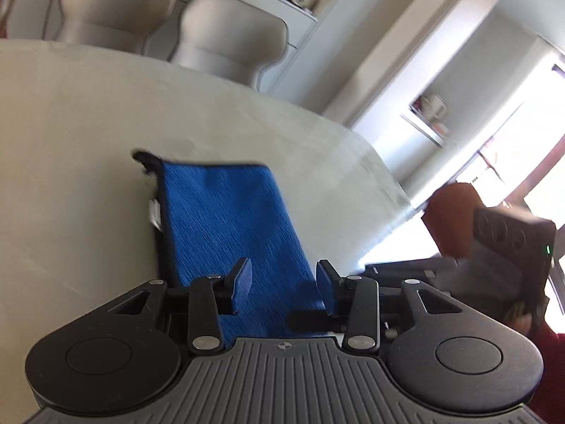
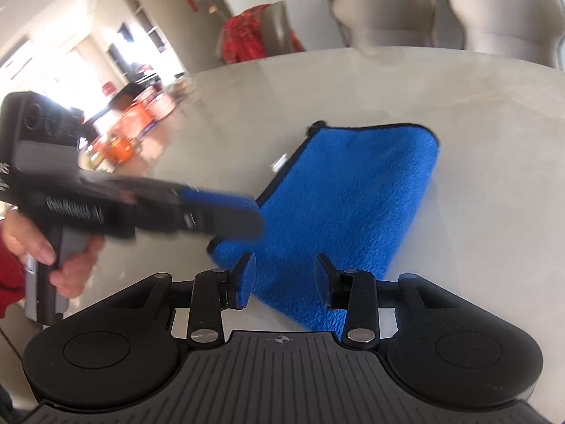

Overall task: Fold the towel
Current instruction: 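Lift and fold the towel in half with both grippers toward the other edge, then lay the folded towel flat and open both grippers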

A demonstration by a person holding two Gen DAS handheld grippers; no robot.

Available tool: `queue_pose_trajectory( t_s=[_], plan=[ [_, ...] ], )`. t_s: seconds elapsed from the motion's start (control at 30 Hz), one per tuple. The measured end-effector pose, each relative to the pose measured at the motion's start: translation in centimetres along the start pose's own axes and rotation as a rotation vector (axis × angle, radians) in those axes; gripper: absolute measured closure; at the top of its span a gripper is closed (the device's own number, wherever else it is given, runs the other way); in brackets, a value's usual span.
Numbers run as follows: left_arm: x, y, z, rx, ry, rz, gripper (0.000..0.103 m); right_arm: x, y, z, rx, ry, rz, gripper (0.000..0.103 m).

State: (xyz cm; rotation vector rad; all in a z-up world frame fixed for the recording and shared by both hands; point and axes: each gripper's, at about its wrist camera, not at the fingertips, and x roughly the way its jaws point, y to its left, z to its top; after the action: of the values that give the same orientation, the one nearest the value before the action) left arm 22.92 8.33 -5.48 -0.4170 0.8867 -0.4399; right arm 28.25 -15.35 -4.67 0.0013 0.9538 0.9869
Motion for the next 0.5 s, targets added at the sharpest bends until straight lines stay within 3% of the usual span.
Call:
queue_pose_trajectory(
  t_s=[0.1, 0.27, 0.4, 0.5],
  plan=[
    [0.9, 0.9, -1.1, -0.03, 0.06, 0.048, 0.061, 0.7, -0.2, -0.9, -0.021, 0.033, -0.014, 0.065],
    [0.5, 2.5, -1.6, -0.051, 0.069, 0.044, 0.066, -0.2, -1.3, -1.4, 0.029, 0.012, 0.039, 0.065],
    [-0.1, 1.7, -0.9, 0.013, 0.039, 0.055, 0.062, -1.7, -2.1, 0.4, -0.064, -0.034, 0.052, 0.065],
    [-0.6, 0.8, -0.7, 0.064, 0.001, 0.007, 0.059, -1.7, -3.8, 2.5, -0.063, -0.078, 0.108, 0.065]
  ],
)
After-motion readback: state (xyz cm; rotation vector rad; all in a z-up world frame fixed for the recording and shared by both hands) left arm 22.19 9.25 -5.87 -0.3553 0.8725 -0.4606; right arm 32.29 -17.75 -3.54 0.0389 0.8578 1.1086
